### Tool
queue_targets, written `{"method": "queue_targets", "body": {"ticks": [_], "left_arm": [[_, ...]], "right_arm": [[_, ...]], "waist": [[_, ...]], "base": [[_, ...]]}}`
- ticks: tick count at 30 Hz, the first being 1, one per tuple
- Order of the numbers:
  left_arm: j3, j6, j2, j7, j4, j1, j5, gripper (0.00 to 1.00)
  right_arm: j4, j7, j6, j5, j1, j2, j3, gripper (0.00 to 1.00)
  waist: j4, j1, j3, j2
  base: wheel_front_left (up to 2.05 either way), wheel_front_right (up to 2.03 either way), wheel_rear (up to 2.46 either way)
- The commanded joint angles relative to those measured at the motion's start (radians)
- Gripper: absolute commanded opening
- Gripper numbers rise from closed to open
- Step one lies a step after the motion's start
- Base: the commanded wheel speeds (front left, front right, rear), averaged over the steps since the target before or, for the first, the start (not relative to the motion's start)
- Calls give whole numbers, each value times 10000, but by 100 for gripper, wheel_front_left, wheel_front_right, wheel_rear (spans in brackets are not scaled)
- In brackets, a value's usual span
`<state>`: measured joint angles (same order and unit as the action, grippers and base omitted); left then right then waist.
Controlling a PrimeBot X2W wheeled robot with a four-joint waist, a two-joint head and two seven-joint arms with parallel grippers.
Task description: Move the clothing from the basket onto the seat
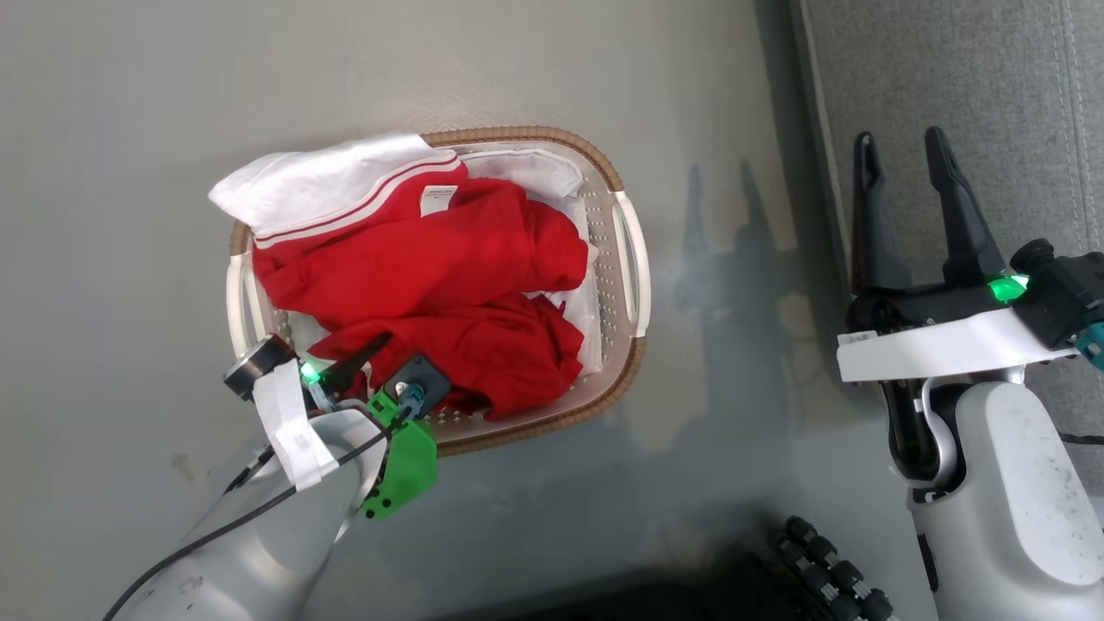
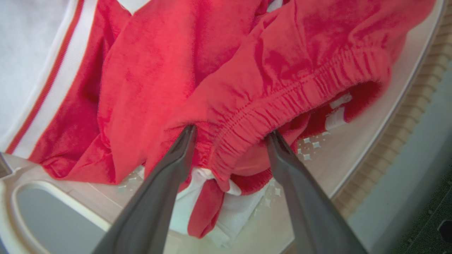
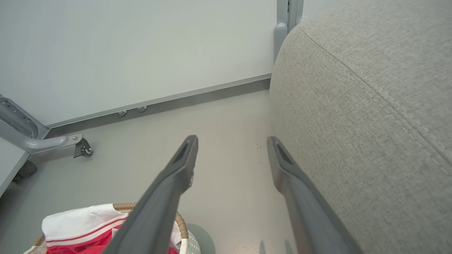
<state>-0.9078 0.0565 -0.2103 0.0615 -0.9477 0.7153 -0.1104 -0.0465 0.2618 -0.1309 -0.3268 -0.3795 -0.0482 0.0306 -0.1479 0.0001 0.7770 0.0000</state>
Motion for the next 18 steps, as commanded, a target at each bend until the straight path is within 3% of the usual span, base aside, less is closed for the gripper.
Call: {"method": "queue_targets", "body": {"ticks": [1,6,8,11,12,18], "left_arm": [[18,-128,-4,-24,-111,210,-10,100],[148,-343,112,14,-390,292,-220,100],[175,-354,170,102,-466,314,-289,58],[208,-274,239,281,-499,374,-425,22],[229,-271,247,431,-486,410,-464,0],[427,-363,370,1236,-409,432,-721,0]], "right_arm": [[41,49,3,-103,-81,-39,13,100],[7,49,3,-181,-60,-39,83,100],[-42,49,3,-165,-49,-39,54,100],[-99,49,3,-120,-25,-39,-5,100],[-118,49,3,-82,-22,-38,-18,100],[-240,49,3,71,118,-41,-82,100]], "waist": [[-73,-1,50,0],[-148,-1,50,0],[-142,-1,14,0],[-98,-1,-92,0],[-69,-1,-152,0],[104,-1,-643,0]], "base": [[0,0,0],[0,0,0],[0,0,0],[0,0,0],[0,0,0],[0,0,0]]}}
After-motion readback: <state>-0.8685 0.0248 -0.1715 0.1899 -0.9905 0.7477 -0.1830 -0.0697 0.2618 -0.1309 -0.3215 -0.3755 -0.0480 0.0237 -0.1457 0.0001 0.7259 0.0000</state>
